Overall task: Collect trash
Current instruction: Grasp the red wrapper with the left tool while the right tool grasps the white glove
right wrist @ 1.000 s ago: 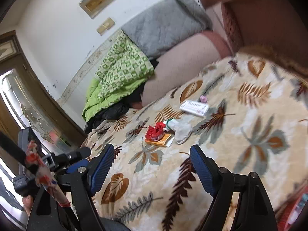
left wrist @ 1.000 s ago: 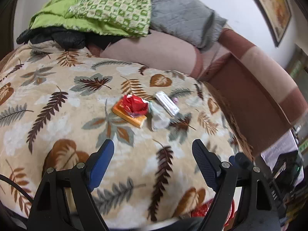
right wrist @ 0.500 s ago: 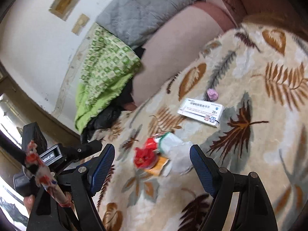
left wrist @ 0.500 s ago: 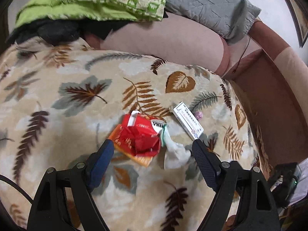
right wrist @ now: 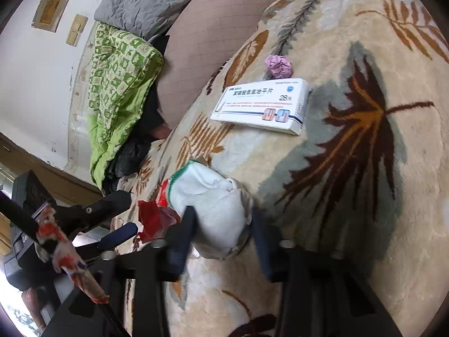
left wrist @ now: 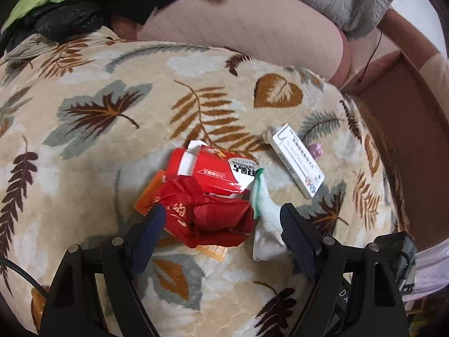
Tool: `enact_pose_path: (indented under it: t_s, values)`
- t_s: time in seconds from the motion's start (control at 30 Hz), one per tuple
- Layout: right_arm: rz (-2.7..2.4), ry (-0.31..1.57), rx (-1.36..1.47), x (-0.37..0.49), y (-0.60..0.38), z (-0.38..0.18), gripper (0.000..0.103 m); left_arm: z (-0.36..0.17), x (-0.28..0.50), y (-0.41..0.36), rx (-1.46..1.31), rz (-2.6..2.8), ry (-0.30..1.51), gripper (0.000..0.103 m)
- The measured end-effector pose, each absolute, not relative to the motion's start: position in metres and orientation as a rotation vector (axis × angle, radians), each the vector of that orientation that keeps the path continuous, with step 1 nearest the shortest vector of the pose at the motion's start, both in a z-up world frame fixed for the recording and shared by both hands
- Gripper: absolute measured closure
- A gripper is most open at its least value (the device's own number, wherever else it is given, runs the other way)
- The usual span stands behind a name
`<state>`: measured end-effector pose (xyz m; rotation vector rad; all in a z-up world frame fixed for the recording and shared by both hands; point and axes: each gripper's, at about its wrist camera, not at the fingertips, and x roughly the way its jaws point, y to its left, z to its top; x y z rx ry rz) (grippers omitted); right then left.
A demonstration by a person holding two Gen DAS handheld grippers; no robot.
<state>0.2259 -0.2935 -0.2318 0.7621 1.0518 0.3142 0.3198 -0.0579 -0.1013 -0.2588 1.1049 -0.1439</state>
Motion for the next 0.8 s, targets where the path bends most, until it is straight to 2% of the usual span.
enact_pose_path:
  t_s: [0.1,0.17,0.23,0.3,0.33,0.37,0.4,0.53,0.57,0.6,0.67,0.8]
  values:
    - [0.304,1.041,0.755,0.222,-0.298,-0.229,0.081,-0.114,0.324,-0.061,-0.222,-0.112,1.147,0.021]
    - [0.287,1.021,0.748,0.216,-0.302,-0.224,0.085,-0.119,0.324,-0.059,-0.223,-0.086,1.166,0.022]
    - [0.268,0.999,0.746,0.211,-0.307,-0.217,0.086,-0.119,0.323,-0.056,-0.240,-0.091,1.166,0.028]
    - [0.266,0.979,0.751,0.208,-0.311,-0.212,0.086,-0.120,0.322,-0.058,-0.212,-0.084,1.174,0.050]
    - [0.263,0.969,0.747,0.207,-0.312,-0.209,0.086,-0.123,0.322,-0.060,-0.197,-0.081,1.188,0.056]
    - [0.262,0.962,0.746,0.206,-0.313,-0.206,0.086,-0.126,0.323,-0.060,-0.187,-0.079,1.207,0.069]
    - [0.262,0.954,0.746,0.204,-0.315,-0.205,0.086,-0.129,0.322,-0.060,-0.186,-0.080,1.228,0.076]
    - [0.264,0.947,0.751,0.204,-0.318,-0.204,0.086,-0.122,0.312,-0.046,-0.253,-0.107,1.241,0.075]
    - [0.268,0.948,0.757,0.204,-0.319,-0.205,0.086,-0.119,0.310,-0.042,-0.269,-0.122,1.247,0.065]
    - [0.272,0.951,0.766,0.204,-0.320,-0.206,0.086,-0.117,0.306,-0.039,-0.285,-0.134,1.252,0.049]
    - [0.268,0.954,0.767,0.204,-0.320,-0.207,0.086,-0.109,0.297,-0.032,-0.313,-0.137,1.228,0.034]
    - [0.264,0.943,0.763,0.201,-0.322,-0.203,0.086,-0.105,0.282,-0.036,-0.288,-0.158,1.219,0.034]
